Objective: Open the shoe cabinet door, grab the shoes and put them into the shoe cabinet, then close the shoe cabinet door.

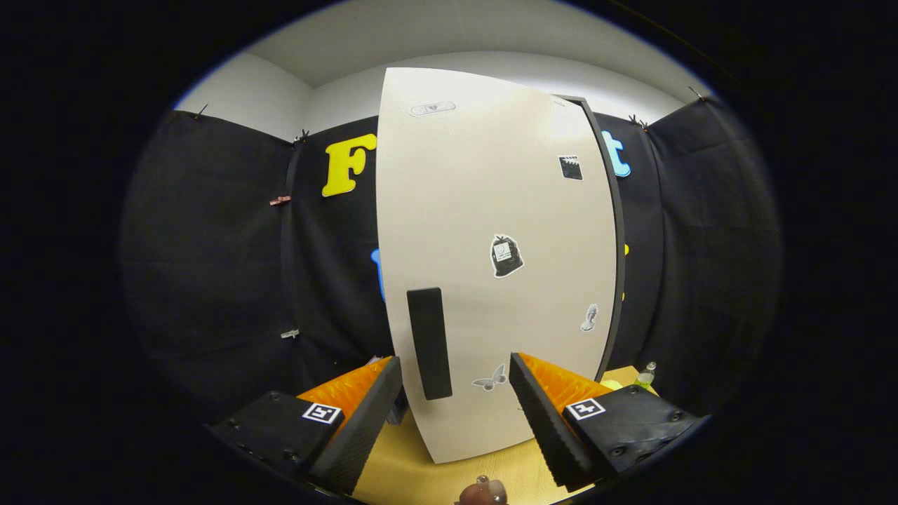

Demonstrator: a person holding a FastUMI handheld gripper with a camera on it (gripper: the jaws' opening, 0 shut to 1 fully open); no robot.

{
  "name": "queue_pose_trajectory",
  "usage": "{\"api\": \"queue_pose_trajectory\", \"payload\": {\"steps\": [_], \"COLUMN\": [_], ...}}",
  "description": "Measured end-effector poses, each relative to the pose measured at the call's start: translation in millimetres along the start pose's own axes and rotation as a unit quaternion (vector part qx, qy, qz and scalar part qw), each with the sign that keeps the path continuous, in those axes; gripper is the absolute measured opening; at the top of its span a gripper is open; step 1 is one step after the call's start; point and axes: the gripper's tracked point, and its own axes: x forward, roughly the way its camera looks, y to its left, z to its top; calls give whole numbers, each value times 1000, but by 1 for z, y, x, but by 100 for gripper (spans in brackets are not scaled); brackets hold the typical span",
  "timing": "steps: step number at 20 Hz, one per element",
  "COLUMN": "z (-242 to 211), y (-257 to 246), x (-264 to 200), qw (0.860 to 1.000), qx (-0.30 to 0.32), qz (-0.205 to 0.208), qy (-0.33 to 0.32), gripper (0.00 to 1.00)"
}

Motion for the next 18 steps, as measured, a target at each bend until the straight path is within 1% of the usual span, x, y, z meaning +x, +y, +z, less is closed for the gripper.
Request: {"api": "queue_pose_trajectory", "payload": {"steps": [12,18], "z": [5,5], "y": [-11,-14], "x": [-13,-16], "qw": [1000,1000], "qx": [-3,-6], "qz": [-19,-21], "qy": [-5,-1], "gripper": [100,100]}}
